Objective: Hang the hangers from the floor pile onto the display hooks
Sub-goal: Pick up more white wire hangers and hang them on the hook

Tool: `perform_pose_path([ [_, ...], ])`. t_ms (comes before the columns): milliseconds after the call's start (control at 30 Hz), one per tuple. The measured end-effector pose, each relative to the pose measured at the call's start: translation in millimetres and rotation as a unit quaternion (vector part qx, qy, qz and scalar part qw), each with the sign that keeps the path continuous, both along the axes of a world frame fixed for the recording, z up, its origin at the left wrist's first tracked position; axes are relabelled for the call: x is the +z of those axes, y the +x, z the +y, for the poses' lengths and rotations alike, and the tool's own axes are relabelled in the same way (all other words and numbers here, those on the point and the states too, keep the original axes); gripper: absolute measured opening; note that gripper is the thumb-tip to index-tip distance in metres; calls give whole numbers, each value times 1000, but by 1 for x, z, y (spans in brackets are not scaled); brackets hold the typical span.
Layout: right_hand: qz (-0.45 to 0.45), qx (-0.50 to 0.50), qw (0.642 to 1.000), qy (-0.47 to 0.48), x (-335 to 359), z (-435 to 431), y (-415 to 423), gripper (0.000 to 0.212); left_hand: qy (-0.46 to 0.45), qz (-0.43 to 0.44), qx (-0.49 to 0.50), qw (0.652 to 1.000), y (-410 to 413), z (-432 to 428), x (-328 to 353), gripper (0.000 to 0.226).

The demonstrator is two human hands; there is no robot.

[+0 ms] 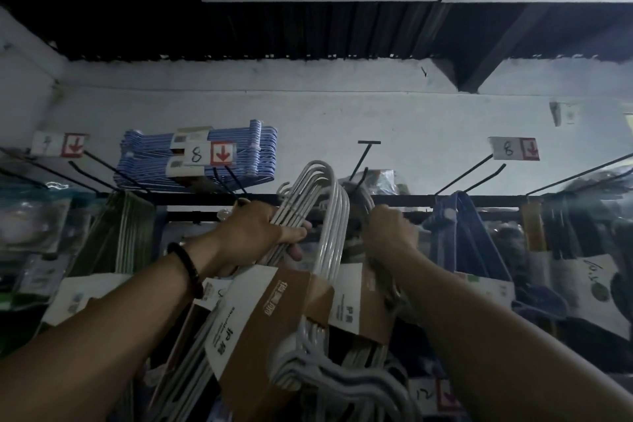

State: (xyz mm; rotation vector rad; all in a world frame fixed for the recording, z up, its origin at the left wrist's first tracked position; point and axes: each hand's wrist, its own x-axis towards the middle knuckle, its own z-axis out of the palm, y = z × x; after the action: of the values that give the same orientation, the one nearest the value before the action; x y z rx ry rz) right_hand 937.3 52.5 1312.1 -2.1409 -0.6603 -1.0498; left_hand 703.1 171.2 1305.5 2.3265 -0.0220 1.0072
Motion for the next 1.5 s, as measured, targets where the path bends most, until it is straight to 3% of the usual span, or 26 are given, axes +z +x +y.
perform_pose_path([
  [100,31,-13,995,-90,-1,-8,16,47,13,-17,17,1000,1,6,-4,22],
  [200,30,9,982,-186,17,-33,6,40,7,-51,31,998,7,-3,-6,19],
  [300,-30,54,994,-85,38,-68,-29,37,-42,-95,34,994,18,-16,-4,19],
  [367,-45,163,986,-7,45,-93,-60,46,-33,-112,60,991,28,-25,-3,20],
  [467,99,382,919,-29,42,-122,-105,73,-28,-130,103,986,44,-39,-1,24],
  [533,96,343,928,-110,41,-128,-117,71,-6,-147,115,982,55,-47,1,26],
  [600,29,247,959,-139,39,-122,-119,51,7,-168,115,979,65,-55,2,27],
  [700,-111,89,985,-94,39,-112,-108,21,-5,-210,91,974,75,-66,4,31],
  [800,-154,44,986,-49,41,-106,-98,9,66,-245,157,954,82,-70,6,36],
  [933,-140,35,989,-27,40,-83,-76,23,94,-214,217,948,94,-63,-13,33],
  [1033,-130,24,991,-24,34,-67,-63,29,128,-234,201,943,100,-57,-49,65],
  [1100,-114,29,993,-28,33,-59,-57,31,196,-251,190,929,98,-52,-64,73],
  [1233,-81,46,995,-34,37,-41,-41,39,309,-155,192,919,108,-29,-73,79],
  [1367,-20,53,998,-35,22,-28,-24,41,364,-66,236,898,124,-18,-96,81],
  [1500,-41,42,996,-67,16,-32,-14,45,373,-60,250,892,132,-16,-108,83],
])
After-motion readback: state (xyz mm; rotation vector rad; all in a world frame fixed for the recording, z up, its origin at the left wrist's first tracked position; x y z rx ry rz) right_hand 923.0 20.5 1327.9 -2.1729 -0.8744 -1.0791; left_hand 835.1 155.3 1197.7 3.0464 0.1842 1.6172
